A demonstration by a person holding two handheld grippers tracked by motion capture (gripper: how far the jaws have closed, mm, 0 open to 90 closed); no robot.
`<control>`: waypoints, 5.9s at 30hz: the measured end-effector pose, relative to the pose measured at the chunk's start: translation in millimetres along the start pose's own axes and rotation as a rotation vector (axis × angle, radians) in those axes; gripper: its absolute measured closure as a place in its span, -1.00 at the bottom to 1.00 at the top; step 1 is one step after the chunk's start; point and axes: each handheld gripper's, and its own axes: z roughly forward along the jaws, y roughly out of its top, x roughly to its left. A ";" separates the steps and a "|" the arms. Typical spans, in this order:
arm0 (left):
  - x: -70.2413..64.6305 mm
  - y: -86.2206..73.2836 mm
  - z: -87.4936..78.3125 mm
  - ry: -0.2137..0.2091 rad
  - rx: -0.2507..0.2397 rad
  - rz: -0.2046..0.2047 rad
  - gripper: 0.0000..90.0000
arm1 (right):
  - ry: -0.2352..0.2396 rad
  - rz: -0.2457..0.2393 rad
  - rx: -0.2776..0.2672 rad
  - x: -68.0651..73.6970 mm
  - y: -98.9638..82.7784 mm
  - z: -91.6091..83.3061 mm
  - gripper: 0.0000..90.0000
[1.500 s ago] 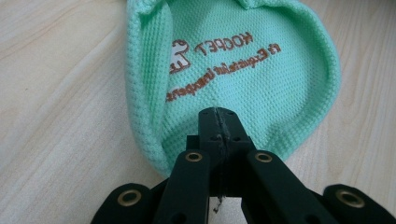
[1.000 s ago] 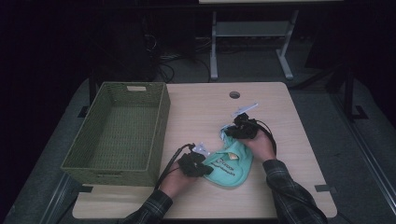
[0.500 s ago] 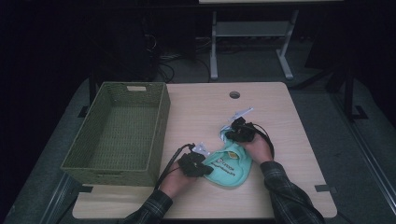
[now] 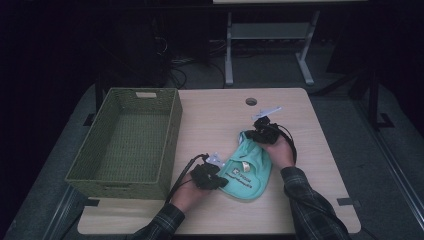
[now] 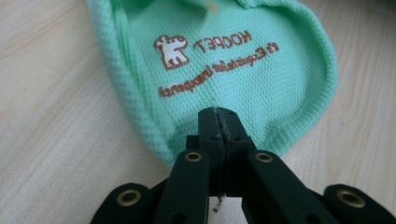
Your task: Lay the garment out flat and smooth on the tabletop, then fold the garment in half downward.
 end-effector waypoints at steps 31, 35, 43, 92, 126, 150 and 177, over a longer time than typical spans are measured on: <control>5.9 11.0 -15.2 0.063 -0.059 -0.012 0.91 | 0.013 0.042 -0.083 -10.1 6.9 -10.1 0.99; 13.3 18.9 -20.0 0.080 -0.074 -0.034 0.99 | 0.033 0.048 -0.089 -12.9 -2.2 -22.3 1.00; 30.0 30.9 -17.1 0.142 -0.072 -0.031 0.99 | 0.056 0.007 -0.104 -9.2 -22.5 -46.7 1.00; 12.6 20.8 10.1 0.065 0.020 -0.003 0.98 | 0.021 0.002 0.067 16.8 -115.2 -69.3 1.00; -13.9 23.7 7.4 -0.023 -0.001 0.032 0.73 | 0.031 0.017 0.012 12.6 -117.6 -81.2 0.97; 30.3 51.5 -21.0 0.090 -0.077 0.005 -0.32 | 0.140 -0.023 -0.027 47.4 -116.1 -88.4 0.99; 72.1 77.7 2.4 0.106 -0.091 -0.021 -0.39 | 0.150 -0.046 0.002 59.3 -100.3 -43.3 0.99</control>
